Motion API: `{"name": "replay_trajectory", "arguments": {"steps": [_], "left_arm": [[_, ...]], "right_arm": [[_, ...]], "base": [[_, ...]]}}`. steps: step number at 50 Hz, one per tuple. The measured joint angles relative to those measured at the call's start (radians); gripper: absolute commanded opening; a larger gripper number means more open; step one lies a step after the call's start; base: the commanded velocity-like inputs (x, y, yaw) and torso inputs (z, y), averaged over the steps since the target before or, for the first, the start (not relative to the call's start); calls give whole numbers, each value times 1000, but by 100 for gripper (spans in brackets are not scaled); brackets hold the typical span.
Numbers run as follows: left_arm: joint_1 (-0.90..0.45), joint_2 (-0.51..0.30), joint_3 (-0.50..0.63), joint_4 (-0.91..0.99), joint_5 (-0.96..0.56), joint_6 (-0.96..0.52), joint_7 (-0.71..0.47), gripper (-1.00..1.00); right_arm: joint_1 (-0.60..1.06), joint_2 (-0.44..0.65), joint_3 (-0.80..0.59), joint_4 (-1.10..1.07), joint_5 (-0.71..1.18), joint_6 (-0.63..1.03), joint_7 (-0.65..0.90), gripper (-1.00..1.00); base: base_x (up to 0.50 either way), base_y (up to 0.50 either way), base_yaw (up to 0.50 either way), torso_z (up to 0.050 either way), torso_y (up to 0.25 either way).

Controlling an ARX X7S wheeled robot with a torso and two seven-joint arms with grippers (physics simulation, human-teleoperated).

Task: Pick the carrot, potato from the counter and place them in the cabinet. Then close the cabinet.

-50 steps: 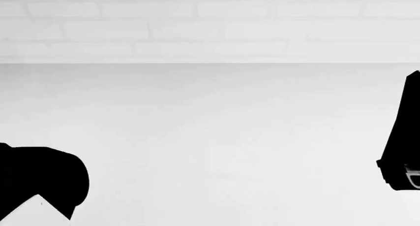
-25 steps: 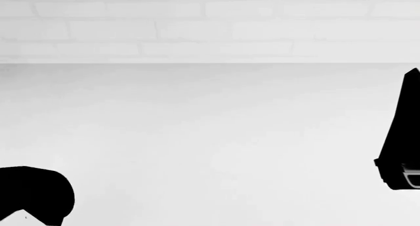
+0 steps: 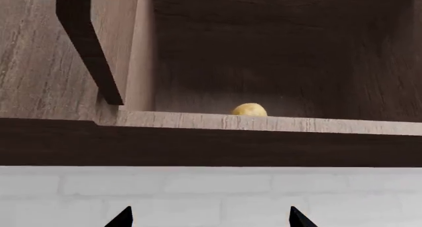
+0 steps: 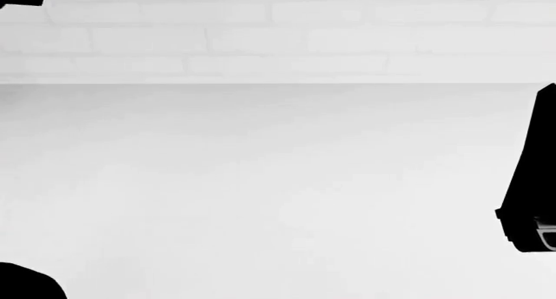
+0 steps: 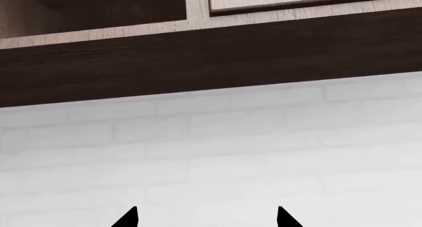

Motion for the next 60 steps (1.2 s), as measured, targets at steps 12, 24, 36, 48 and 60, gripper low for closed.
{"name": "replay_trajectory", "arguments": {"steps": [12,24,36,48,60], "left_arm": [[-75,-74,-51,5,-40,-54,-27,100],[-52,-133,-51,-3,-11,-24,-24,100],[-50,-191,-22,-67,48,26,-24,100],[-79,-278,29,-181,131,118,9,100],[-122,-334,94,-304,218,219,26,100]], "right_arm": [[5,-3,-4,-2,6,-4,2,100],[5,-4,6,-5,17,-6,6,100],[3,3,14,-5,34,-15,14,100],[12,-2,6,-4,32,-11,17,100],[12,5,6,-5,44,-17,24,100]], "base": [[0,0,0,0,0],[0,0,0,0,0],[0,0,0,0,0],[0,0,0,0,0],[0,0,0,0,0]]}}
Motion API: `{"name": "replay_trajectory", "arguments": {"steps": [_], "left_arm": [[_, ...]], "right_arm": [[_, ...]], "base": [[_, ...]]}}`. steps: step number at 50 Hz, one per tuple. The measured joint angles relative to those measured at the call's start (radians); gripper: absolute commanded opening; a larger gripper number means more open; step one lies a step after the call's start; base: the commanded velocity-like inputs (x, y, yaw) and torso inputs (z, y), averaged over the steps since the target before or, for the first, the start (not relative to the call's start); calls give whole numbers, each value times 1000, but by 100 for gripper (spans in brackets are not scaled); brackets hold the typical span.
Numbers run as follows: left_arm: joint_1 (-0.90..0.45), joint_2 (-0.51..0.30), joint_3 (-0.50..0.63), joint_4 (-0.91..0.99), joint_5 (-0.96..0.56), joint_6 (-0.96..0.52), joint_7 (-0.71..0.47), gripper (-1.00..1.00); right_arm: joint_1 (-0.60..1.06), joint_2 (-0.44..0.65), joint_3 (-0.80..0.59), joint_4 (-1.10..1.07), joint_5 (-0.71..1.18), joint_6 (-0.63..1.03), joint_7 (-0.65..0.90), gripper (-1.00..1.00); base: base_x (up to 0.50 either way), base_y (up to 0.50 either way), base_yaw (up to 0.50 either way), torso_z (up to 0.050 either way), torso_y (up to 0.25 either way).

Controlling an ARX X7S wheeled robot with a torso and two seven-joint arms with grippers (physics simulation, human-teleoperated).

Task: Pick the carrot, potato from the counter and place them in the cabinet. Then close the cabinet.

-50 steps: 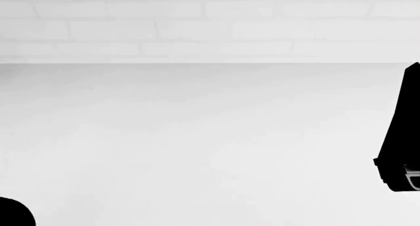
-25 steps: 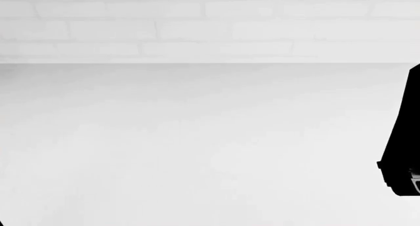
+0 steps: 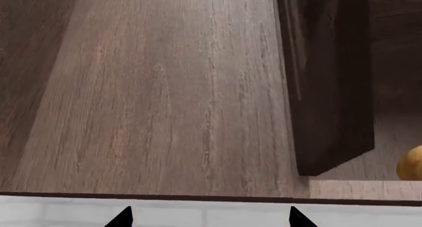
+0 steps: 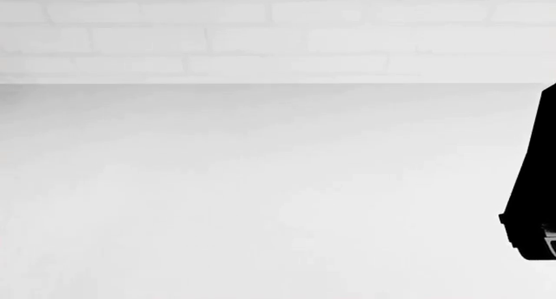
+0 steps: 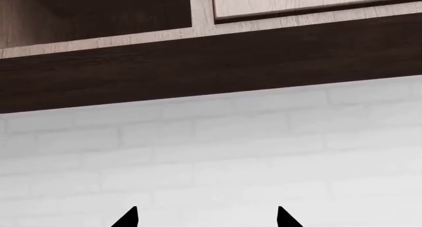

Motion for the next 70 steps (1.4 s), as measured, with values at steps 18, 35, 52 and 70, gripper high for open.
{"name": "replay_trajectory", "arguments": {"steps": [18,35,52,70], "left_arm": [[-169,-14,169,-184,101,109,-8,100],[-434,20,480,-108,-58,-295,-19,100],[-688,186,685,-500,-250,-465,97,100],[-650,159,623,-504,-206,-360,103,100]], "right_arm": [[7,0,3,5,9,5,4,100],[3,6,39,14,35,10,2,100],[-10,-43,98,26,29,75,-31,100],[-10,-44,88,18,20,64,-38,100]], "base": [[0,0,0,0,0],[0,0,0,20,6],[0,0,0,7,5],[0,0,0,5,3]]}}
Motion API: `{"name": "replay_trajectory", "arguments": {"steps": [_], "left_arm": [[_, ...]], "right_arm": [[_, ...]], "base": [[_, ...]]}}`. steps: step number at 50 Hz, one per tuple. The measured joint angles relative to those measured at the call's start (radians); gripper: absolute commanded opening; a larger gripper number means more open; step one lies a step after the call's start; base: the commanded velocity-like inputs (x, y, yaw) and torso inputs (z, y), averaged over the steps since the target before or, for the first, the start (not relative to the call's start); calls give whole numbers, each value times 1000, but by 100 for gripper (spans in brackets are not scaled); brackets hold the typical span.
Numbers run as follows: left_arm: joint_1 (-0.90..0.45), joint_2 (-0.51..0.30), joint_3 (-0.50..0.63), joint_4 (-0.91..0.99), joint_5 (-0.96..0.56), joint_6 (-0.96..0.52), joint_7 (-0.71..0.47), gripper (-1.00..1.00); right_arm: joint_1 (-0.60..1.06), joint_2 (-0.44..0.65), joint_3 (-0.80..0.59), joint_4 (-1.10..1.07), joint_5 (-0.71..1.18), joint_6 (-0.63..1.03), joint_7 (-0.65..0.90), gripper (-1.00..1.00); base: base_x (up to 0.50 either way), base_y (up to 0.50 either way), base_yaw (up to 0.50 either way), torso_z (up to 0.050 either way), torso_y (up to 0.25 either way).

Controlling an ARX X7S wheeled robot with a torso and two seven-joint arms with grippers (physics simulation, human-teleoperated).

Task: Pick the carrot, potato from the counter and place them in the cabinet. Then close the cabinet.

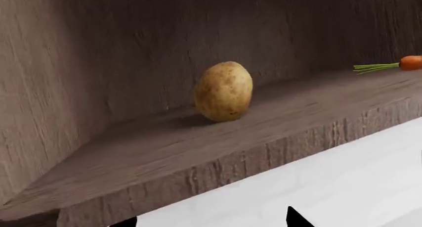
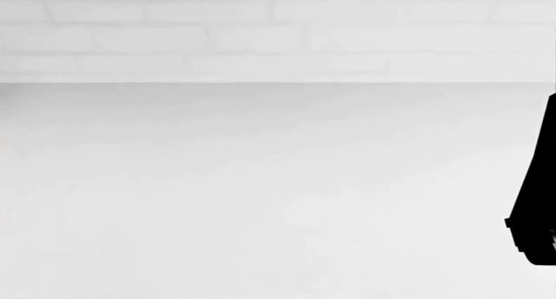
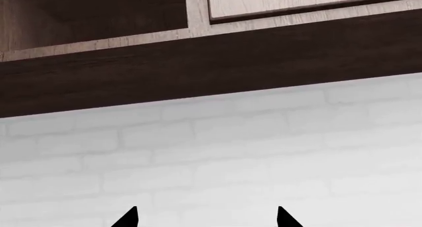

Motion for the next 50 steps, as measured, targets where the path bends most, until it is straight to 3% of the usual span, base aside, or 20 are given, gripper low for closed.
{"name": "replay_trajectory", "arguments": {"steps": [18,34,41,50], "left_arm": [[209,-79,-202,315,48,87,-27,100],[237,-123,-362,501,110,127,-67,100],[200,-126,-362,499,155,162,-82,100],[112,-90,-274,404,233,254,-90,100]], "right_arm": [[-6,0,8,-6,8,-10,-4,100],[-10,5,10,-6,24,-17,6,100],[-8,7,6,-5,27,-18,9,100],[-9,6,13,-3,33,-14,8,100]], "base": [[-3,1,5,2,9],[0,0,0,1,3],[0,0,0,0,0],[0,0,0,0,0]]}}
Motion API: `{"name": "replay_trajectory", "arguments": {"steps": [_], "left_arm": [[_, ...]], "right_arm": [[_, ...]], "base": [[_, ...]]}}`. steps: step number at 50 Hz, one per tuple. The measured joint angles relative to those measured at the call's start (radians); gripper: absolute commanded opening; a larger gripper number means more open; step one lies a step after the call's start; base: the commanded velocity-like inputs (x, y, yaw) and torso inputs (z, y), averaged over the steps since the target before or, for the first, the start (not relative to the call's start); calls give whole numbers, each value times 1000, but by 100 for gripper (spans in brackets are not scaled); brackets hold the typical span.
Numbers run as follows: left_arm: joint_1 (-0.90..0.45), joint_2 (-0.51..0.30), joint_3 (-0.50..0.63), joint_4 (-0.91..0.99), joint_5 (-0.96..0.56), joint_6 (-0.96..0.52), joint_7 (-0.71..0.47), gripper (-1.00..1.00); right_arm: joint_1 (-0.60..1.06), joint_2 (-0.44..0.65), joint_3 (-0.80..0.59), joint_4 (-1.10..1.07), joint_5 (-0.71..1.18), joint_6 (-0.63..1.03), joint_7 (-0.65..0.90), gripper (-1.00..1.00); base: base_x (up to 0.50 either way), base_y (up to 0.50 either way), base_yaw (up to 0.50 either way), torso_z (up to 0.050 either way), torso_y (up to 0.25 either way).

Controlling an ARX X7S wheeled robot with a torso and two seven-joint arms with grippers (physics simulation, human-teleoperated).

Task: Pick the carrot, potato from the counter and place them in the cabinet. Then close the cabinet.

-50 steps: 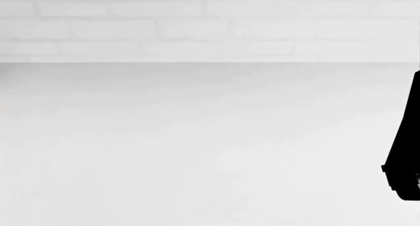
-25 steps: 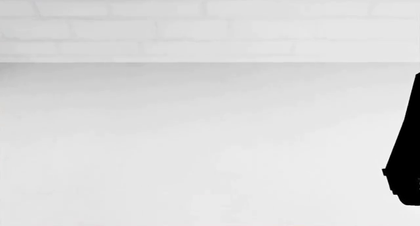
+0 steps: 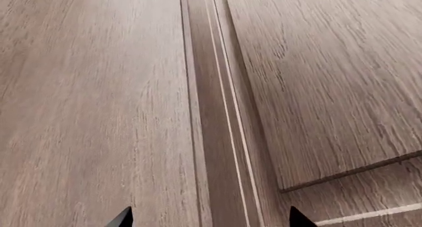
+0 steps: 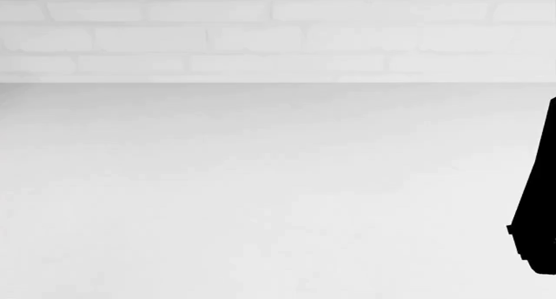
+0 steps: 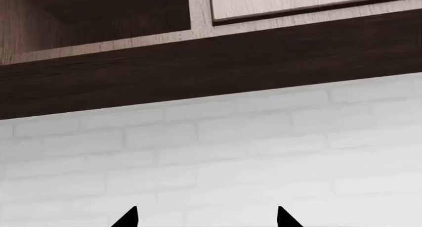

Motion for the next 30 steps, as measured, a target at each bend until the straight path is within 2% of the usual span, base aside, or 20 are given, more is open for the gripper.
{"name": "replay_trajectory", "arguments": {"steps": [10,30], "left_arm": [[-115,78,104,-179,78,121,7,100],[-365,260,265,-673,224,379,36,100]], "right_arm": [[-3,-10,15,5,0,16,-8,100],[-10,-10,32,13,-10,26,-24,100]], "base": [[0,0,0,0,0],[0,0,0,0,0]]}}
